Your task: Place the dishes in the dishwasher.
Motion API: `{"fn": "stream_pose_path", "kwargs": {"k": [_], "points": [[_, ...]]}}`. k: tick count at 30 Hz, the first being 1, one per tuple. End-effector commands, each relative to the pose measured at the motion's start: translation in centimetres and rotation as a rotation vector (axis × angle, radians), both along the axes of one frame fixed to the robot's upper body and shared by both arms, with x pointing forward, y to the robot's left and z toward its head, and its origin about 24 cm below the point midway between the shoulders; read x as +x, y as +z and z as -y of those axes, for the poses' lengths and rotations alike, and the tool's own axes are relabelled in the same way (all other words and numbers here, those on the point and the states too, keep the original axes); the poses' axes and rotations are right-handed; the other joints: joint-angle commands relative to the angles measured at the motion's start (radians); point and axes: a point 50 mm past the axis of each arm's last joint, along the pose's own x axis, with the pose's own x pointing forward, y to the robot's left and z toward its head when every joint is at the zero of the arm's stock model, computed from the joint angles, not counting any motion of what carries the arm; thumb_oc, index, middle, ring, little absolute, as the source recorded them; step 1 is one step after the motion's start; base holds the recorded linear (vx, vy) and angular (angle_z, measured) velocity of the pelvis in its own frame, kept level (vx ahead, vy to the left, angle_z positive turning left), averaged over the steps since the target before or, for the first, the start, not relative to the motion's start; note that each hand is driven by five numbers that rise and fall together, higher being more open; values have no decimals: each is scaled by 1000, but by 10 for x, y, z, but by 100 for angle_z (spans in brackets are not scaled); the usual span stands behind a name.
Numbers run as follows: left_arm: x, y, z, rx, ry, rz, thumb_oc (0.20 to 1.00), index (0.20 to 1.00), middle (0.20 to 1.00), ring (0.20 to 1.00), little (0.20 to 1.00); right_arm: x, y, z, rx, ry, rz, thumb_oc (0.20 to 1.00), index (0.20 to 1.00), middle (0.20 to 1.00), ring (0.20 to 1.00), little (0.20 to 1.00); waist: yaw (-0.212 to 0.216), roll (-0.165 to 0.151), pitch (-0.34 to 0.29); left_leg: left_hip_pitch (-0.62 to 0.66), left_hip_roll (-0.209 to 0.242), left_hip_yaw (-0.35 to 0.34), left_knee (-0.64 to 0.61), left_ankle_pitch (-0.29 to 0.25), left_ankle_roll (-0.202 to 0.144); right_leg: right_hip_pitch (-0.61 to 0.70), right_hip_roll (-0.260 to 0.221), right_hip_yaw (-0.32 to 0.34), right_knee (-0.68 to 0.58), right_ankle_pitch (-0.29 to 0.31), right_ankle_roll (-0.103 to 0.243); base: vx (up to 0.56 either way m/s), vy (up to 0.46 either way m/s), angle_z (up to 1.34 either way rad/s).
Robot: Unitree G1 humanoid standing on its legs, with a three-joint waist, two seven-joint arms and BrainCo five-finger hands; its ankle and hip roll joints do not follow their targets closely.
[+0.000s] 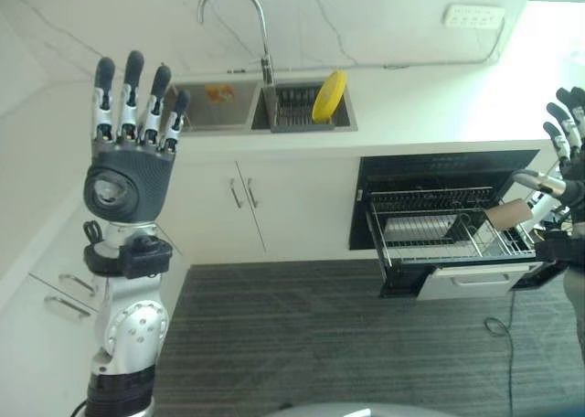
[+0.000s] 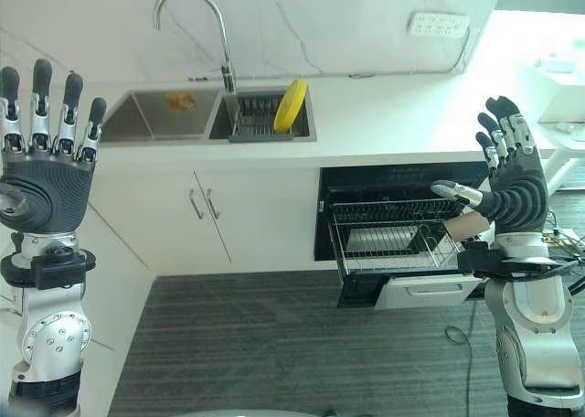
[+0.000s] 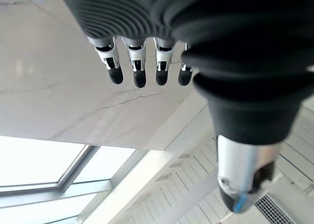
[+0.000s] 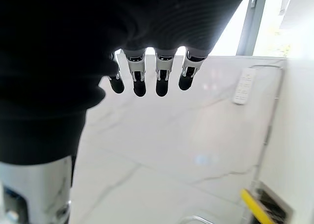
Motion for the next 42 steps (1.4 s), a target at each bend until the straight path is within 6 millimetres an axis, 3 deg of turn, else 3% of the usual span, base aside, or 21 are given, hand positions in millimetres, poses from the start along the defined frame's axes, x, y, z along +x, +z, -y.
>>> {"fn": "stream_pose_path", "kwargs": {"k": [1,4,12,18,19,27,31,33,35,37,38,39,42], "points": [[-4,14,5,41,-20,74,1000,1000,1000,1000,1000,-8,37,-3,-64,31,185,1000,1000,1000,1000,1000,-9,59,-20,159,59,25,-238,132,-74,15,22,-49,-1,15,100,18,366,-52],[0,10,9,27,-50,46,1000,1000,1000,1000,1000,-12,33,1,-57,28,174,1000,1000,1000,1000,1000,-34,57,-24,157,62,49,-238,130,-71,-3,11,-67,21,14,110,78,330,-17],[-1,16,5,-8,-17,69,1000,1000,1000,1000,1000,-15,38,-3,-98,54,194,1000,1000,1000,1000,1000,-21,32,-28,151,78,80,-238,119,-68,-18,6,-90,-1,17,115,-5,6,-8],[-2,13,5,8,-30,62,1000,1000,1000,1000,1000,-12,31,-8,-103,51,171,1000,1000,1000,1000,1000,-14,45,-31,161,81,83,-238,117,-66,-14,10,-83,-1,13,114,4,-76,-4],[-10,16,-12,2,308,102,1000,1000,1000,1000,1000,-10,23,-22,-71,141,247,1000,1000,1000,1000,1000,5,62,-37,173,-53,-28,-238,84,-13,-10,76,38,-1,15,88,21,-64,0],[-14,9,-19,56,301,68,1000,1000,1000,1000,1000,-13,22,-23,-55,172,224,1000,1000,1000,1000,1000,23,63,-56,190,-54,-34,-238,73,-9,14,82,18,-1,-6,78,34,-48,15],[-17,10,-17,112,278,72,1000,1000,1000,1000,1000,-15,22,-22,-46,189,219,1000,1000,1000,1000,1000,24,74,-51,200,-61,4,-230,87,-18,17,80,11,-1,-10,76,11,11,11],[-16,11,-17,95,256,83,1000,1000,1000,1000,1000,-12,23,-20,-60,162,216,1000,1000,1000,1000,1000,28,66,-25,150,-39,51,-121,108,-46,28,62,-1,-1,-4,69,-75,88,10],[-14,11,-15,77,235,87,1000,1000,1000,1000,1000,-8,26,-17,-70,137,217,1000,1000,1000,1000,1000,24,60,-3,98,30,76,-39,157,-88,38,50,-16,-1,3,64,-75,217,23],[-12,11,-12,79,219,83,1000,1000,1000,1000,1000,-7,30,-16,-81,132,220,1000,1000,1000,1000,1000,11,62,4,118,86,98,-97,158,-95,42,28,-41,-1,6,75,5,451,56],[-13,9,-13,76,212,75,1000,1000,1000,1000,1000,-7,30,-14,-97,117,213,1000,1000,1000,1000,1000,3,70,0,154,108,98,-192,166,-91,43,6,-52,-1,6,90,65,933,47],[-12,9,-12,77,212,74,1000,1000,1000,1000,1000,-9,33,-12,-125,98,225,1000,1000,1000,1000,1000,6,80,-6,159,120,38,-238,167,-103,38,-37,-61,-1,14,124,62,794,19],[-9,11,-9,82,200,75,1000,1000,1000,1000,1000,-8,37,-13,-143,69,244,1000,1000,1000,1000,1000,0,86,-10,154,105,21,-238,150,-107,19,-93,-79,3,41,160,47,588,15]]}}
